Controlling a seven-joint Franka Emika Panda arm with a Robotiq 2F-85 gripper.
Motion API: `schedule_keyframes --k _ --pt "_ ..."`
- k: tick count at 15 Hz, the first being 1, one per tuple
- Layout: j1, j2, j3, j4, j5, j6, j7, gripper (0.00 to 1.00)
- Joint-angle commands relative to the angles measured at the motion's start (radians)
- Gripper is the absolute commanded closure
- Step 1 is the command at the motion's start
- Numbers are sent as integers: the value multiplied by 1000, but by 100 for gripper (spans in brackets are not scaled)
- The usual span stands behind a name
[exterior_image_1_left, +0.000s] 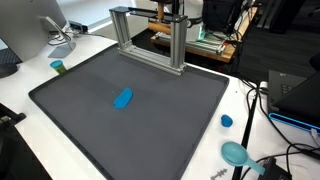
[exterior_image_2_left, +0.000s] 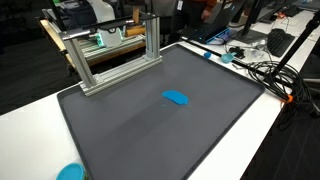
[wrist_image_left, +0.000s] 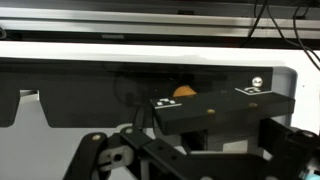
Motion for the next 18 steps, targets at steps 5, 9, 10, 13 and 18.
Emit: schedule_keyframes --k 5,9,10,13,18 --pt "-50 -10 23 5 -10 -26 255 0" --pt "-73 6 18 11 5 -48 339 0" --pt "-71 13 15 12 15 -64 333 0" --pt "-39 17 -8 8 92 -59 234 0" --pt "-8 30 6 3 144 -60 147 0"
